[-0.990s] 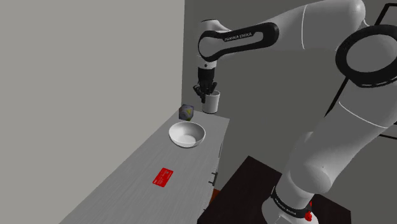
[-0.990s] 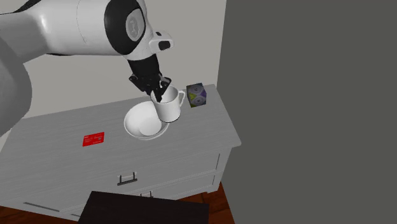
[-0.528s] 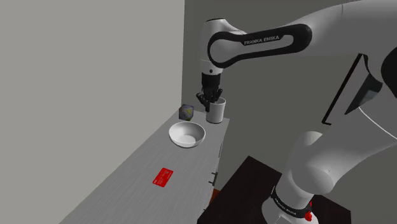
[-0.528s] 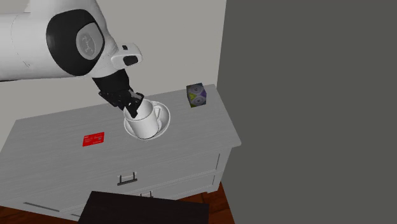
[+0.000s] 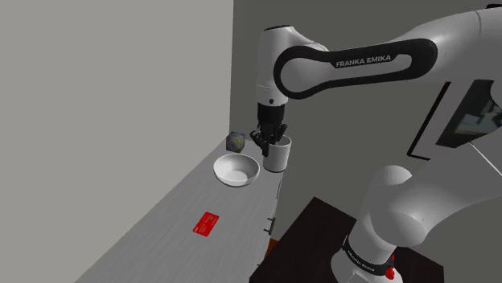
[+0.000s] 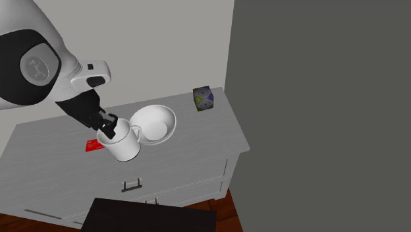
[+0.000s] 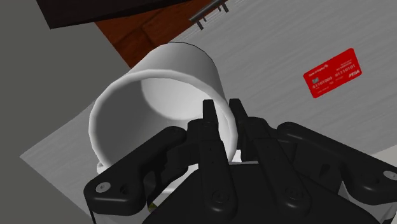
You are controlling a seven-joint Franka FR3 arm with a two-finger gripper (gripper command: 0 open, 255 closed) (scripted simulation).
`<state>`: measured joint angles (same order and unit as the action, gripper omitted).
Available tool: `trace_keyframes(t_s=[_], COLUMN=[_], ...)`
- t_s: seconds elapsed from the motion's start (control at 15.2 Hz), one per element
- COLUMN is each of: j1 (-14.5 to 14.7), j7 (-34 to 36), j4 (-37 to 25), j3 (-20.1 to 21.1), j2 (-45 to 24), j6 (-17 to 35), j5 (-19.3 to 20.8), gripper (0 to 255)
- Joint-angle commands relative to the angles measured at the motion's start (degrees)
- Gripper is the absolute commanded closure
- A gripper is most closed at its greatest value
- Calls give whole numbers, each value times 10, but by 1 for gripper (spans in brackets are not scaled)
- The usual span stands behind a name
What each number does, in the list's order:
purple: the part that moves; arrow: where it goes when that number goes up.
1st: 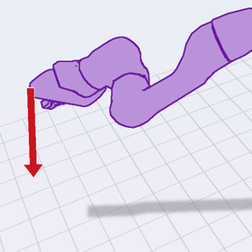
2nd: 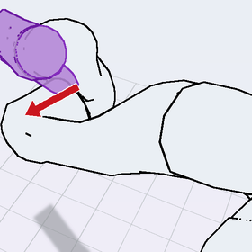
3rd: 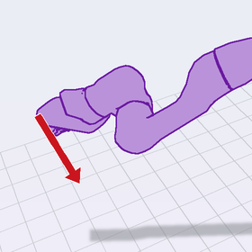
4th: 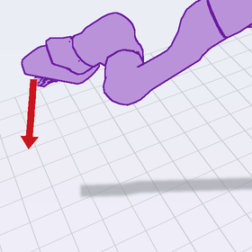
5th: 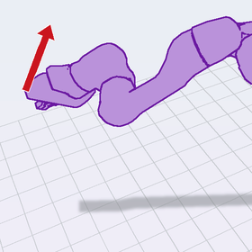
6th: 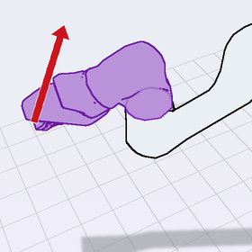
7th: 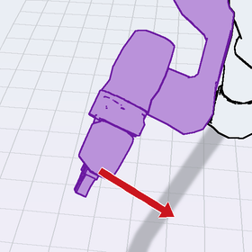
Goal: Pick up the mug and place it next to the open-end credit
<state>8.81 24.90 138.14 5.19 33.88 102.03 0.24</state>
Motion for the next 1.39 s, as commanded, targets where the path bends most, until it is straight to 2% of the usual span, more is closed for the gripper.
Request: trace_keyframes(t_s=[0.0, 1.32], j1=[1, 1], j7=[3, 12], j4=[14, 139], j3=[2, 10], j2=[1, -42], j6=[12, 181], j5=[-2, -2], gripper=[255, 255])
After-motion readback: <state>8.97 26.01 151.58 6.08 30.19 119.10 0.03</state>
